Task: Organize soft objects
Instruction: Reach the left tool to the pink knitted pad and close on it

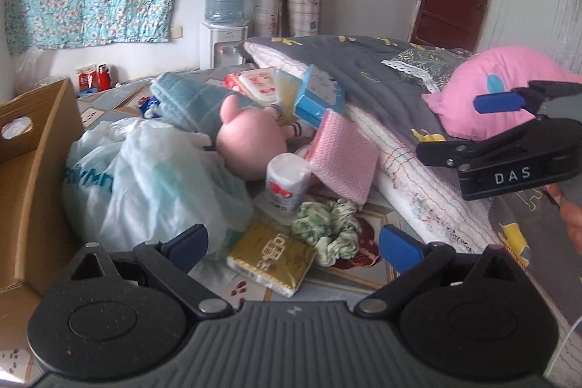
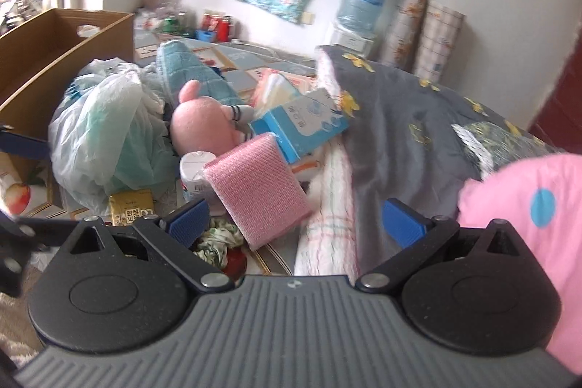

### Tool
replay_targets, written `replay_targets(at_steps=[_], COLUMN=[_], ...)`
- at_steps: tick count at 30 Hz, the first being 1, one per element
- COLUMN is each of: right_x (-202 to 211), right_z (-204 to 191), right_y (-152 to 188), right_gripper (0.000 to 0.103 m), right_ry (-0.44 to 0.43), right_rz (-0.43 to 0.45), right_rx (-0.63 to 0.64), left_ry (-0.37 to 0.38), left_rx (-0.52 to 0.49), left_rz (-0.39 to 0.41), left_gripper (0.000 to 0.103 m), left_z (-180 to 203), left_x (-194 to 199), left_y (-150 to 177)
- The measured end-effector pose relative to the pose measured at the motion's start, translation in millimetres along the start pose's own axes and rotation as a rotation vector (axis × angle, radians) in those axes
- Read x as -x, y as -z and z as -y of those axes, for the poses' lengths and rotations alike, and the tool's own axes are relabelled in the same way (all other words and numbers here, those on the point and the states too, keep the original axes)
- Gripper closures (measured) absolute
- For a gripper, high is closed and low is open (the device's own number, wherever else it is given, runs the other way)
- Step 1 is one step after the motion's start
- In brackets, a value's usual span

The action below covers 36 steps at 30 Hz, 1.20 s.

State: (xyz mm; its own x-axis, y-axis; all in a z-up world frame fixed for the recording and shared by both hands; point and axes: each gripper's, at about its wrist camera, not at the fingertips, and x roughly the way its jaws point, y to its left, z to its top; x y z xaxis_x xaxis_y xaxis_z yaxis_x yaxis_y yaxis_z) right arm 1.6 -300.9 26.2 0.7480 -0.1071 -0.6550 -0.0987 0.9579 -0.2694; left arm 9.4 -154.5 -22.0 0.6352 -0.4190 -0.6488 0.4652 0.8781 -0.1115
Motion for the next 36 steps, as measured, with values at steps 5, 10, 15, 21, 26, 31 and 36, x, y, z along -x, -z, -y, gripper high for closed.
replay_targets(at_steps=[5, 10, 15, 21, 26, 31, 36], right_x=[-40, -75, -105, -138, -154, -158, -156], right_z=[10, 20, 26, 37, 51, 56, 55], right_y=[-12, -18, -19, -18, -19, -17, -15], right_gripper=[0.001, 0.004, 0.014, 0.03, 0.031, 0.043, 0.051], right_ry=[-0.161, -0.278, -0.329, -0.377, -0.434, -0.48, -0.464], right_rz=[-0.028, -0.046, -0.092, -0.128, -0.137, -0.156, -0.164], right_rx=[0.048, 0.069, 0.1, 0.097, 0.038, -0.026, -0.052], left_ry=[0.064, 0.055, 0.098, 0.1, 0.1, 0.094, 0.083], left_rx=[-0.024, -0.021, 0.0, 0.011, 0.034, 0.052, 0.099], left_rz=[0.012, 0.04, 0.003, -0.039, -0.067, -0.063, -0.065], left_gripper=[0.01, 0.022, 0.035, 0.04, 0.042, 0.056, 0.063], left_z=[22, 32, 36, 41, 41, 39, 33], left_x=[-36, -67, -94, -123, -139, -141, -144], left_y=[-5, -5, -10, -18, -21, -24, -28])
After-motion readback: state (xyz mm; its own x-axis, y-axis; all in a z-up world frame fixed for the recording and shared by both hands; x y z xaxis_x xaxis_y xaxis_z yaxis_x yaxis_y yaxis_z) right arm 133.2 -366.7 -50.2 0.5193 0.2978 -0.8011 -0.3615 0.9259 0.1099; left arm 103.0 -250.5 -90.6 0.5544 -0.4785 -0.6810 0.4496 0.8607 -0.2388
